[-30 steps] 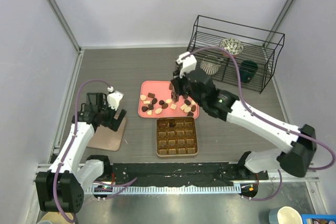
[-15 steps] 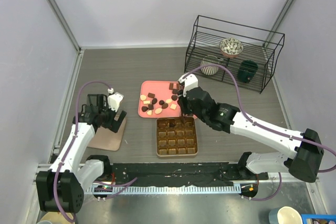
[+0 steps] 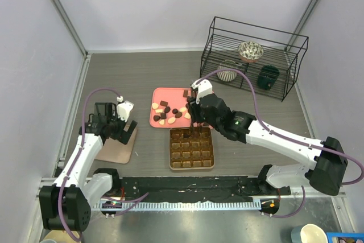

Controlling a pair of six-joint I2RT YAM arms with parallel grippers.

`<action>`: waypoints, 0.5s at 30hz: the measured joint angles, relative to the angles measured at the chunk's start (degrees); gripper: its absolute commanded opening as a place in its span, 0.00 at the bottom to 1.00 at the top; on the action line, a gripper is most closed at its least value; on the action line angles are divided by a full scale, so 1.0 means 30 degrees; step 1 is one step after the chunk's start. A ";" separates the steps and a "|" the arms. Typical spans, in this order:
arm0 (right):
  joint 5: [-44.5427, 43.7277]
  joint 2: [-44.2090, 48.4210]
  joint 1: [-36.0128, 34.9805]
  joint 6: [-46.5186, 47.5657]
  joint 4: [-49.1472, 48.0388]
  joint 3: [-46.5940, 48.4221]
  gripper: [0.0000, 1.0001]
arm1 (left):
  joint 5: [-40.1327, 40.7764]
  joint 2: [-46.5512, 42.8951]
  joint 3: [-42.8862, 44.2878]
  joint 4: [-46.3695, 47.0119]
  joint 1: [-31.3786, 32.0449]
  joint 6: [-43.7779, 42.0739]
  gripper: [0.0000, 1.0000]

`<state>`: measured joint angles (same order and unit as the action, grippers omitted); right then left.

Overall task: Pack the chocolate
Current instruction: Place the fake chocolate in the packing box.

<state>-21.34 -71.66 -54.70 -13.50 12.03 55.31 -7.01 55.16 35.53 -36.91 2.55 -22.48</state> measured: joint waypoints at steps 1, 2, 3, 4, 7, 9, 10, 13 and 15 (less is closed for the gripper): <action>0.0000 0.0000 0.0000 0.0000 -0.0007 0.0000 0.45 | 0.0000 -0.0036 -0.0058 -0.0007 -0.0007 0.0000 1.00; 0.0000 -0.0007 0.0000 0.0000 0.0022 0.0000 0.45 | 0.0000 -0.0058 -0.0095 -0.0007 -0.0007 0.0000 1.00; 0.0000 0.0000 0.0000 0.0007 0.0029 0.0007 0.44 | 0.0000 -0.0066 -0.0109 -0.0007 -0.0007 0.0000 1.00; -0.0007 0.0000 0.0000 0.0007 0.0036 0.0029 0.43 | 0.0000 -0.0066 -0.0109 0.0000 0.0000 0.0000 1.00; 0.0015 0.0000 0.0000 0.0015 0.0080 0.0291 0.42 | -0.0007 -0.0073 -0.0109 0.0007 -0.0007 0.0000 1.00; 0.0087 -0.0044 0.0000 0.0087 0.0080 0.0678 0.41 | -0.0007 -0.0087 -0.0109 0.0007 -0.0007 0.0000 1.00; 0.0109 -0.0124 0.0000 0.0138 0.0058 0.0954 0.41 | -0.0007 -0.0095 -0.0109 0.0007 -0.0007 0.0000 1.00; 0.0277 -0.0889 0.0000 0.0474 -0.0284 0.2382 0.41 | -0.0007 -0.0109 -0.0109 0.0007 -0.0007 0.0000 1.00; 0.0350 -0.1676 0.0000 0.0787 -0.0634 0.3359 0.41 | -0.0007 -0.0124 -0.0109 0.0007 0.0000 0.0000 1.00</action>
<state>-20.29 -76.69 -54.70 -11.14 10.13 65.39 -7.03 54.78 35.20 -36.88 2.55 -22.48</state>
